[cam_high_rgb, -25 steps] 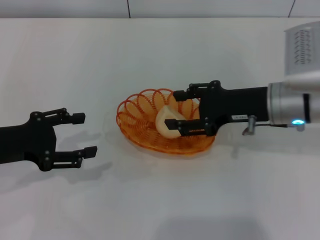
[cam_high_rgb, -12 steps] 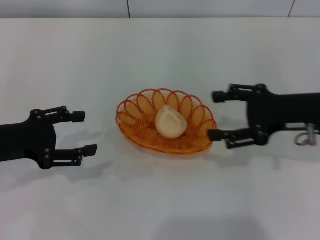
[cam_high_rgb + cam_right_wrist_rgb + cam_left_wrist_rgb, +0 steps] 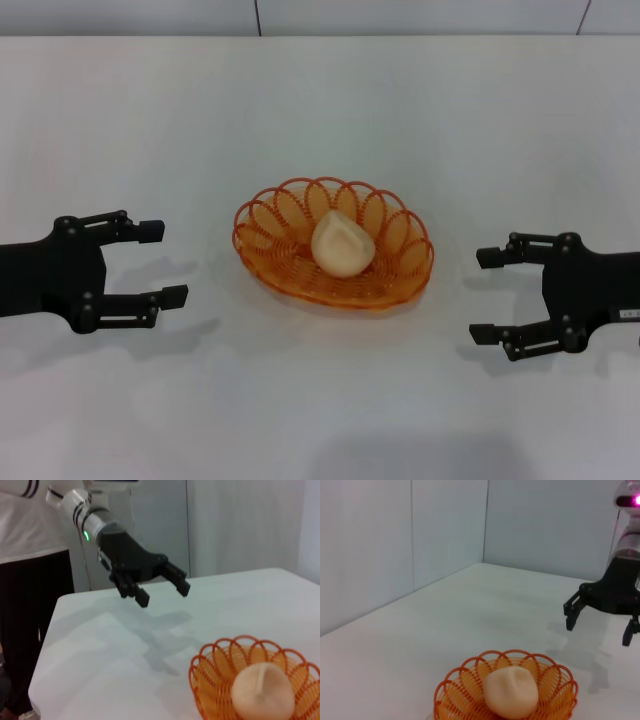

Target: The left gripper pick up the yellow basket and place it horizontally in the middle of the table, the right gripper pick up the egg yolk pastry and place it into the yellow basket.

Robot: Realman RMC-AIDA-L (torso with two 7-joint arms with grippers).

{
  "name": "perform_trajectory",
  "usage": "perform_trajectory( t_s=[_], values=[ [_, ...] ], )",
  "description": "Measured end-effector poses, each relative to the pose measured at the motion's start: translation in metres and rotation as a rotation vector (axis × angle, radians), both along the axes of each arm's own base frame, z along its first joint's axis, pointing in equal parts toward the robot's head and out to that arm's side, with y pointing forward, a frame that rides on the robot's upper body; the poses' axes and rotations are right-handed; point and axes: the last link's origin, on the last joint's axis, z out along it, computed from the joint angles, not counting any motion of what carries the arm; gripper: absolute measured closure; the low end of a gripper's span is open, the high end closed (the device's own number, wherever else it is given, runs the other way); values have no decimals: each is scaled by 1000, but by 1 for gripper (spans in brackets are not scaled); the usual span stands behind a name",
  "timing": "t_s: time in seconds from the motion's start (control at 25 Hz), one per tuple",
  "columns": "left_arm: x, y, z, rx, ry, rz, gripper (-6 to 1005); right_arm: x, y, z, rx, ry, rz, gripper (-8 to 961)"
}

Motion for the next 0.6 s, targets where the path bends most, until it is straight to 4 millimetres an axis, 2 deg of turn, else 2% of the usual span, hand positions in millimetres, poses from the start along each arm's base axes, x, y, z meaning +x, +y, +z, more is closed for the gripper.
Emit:
perform_trajectory(
  t_s=[0.32,0.6],
  values=[
    [2,5,0,-21,19,-4,166,4,1,-4,7,-5,-16,79],
    [9,6,-4,-108,45,-33,167,3,3,-3,14,-3,-15,79]
  ],
)
